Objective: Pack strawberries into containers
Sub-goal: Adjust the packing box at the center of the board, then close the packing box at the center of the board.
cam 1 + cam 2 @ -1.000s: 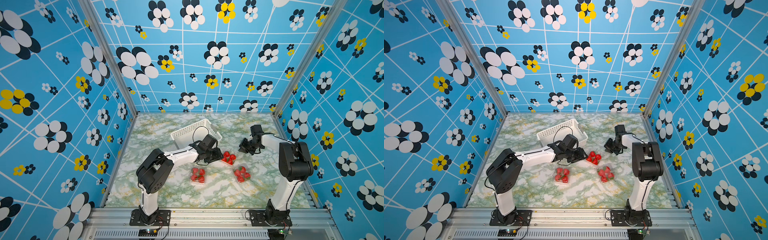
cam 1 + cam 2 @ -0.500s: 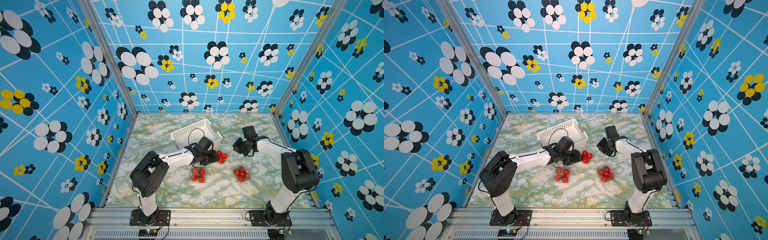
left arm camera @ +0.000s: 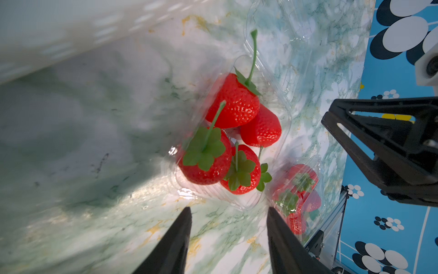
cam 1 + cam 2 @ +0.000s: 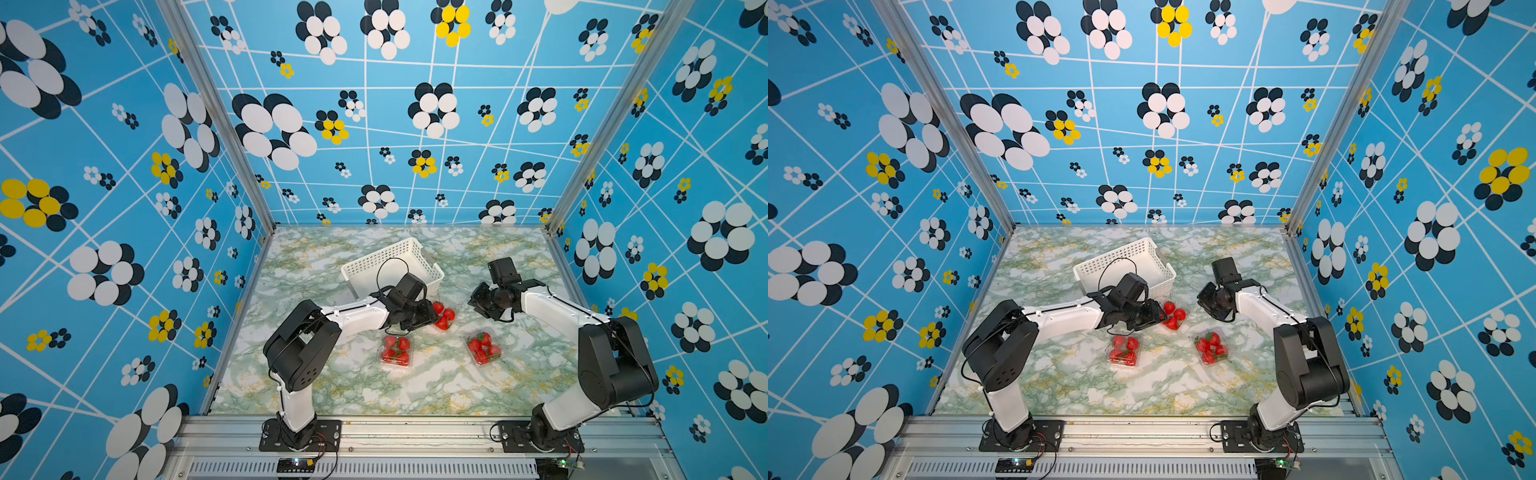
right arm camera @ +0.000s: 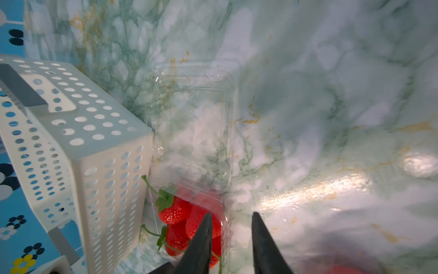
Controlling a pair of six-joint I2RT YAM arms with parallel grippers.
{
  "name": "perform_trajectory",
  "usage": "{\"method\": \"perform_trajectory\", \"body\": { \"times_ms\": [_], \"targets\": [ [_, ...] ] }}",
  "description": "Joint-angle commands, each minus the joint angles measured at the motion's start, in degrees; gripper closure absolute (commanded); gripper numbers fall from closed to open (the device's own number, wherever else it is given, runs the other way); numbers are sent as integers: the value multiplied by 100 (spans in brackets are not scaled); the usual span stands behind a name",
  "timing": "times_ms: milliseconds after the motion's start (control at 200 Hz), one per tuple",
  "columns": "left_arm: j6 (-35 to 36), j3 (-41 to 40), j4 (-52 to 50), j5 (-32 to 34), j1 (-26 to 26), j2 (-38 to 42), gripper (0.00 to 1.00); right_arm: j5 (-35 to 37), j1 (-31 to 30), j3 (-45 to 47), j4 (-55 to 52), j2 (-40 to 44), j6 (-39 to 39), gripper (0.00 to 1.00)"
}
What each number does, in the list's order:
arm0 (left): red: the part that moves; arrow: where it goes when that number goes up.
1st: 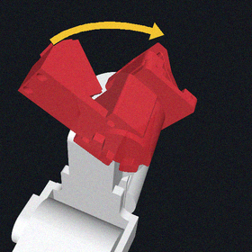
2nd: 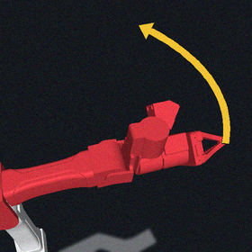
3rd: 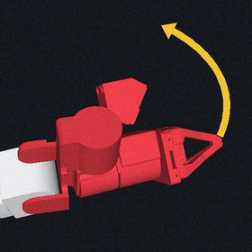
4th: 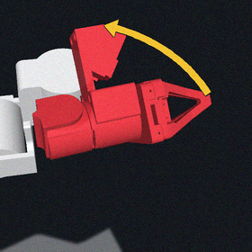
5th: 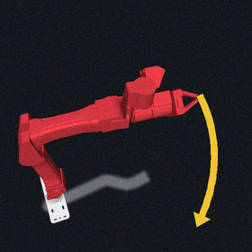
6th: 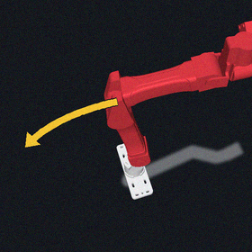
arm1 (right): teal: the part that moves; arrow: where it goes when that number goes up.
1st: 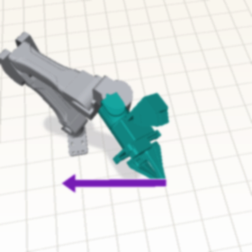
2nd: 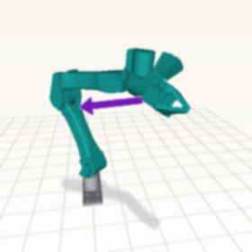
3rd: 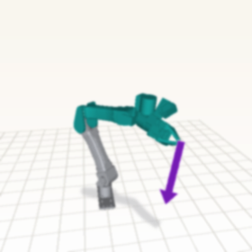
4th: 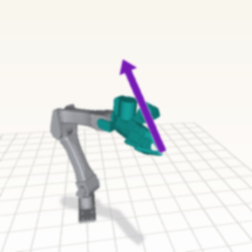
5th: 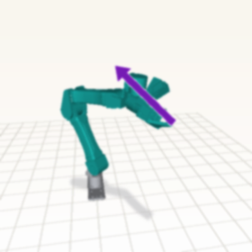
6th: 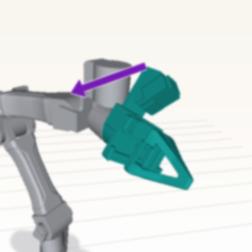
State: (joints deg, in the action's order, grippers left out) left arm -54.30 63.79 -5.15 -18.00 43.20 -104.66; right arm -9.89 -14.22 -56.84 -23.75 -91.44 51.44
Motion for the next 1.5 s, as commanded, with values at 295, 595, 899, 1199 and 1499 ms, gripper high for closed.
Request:
{"method": "perform_trajectory", "body": {
  "times_ms": [295, 595, 899, 1199, 1499],
  "targets": [
    [-214, 44, -133, 308, 167, -64, 48, -856, 929, -3676, -2622, -2791, -4713, 73],
    [-361, 100, -57, 411, 164, -133, 47, -1599, 956, -5131, -3613, -3769, -6122, 69],
    [-406, 225, -13, 368, 193, -380, 48, -1810, 955, -5106, -3681, -3952, -6493, 67],
    [-370, 329, -133, 420, 223, -411, 48, -1572, 973, -5091, -3538, -3847, -6425, 67],
    [-296, 544, -284, 429, 208, -567, 48, -1619, 1296, -5163, -3329, -3928, -6277, 66]
  ]
}}
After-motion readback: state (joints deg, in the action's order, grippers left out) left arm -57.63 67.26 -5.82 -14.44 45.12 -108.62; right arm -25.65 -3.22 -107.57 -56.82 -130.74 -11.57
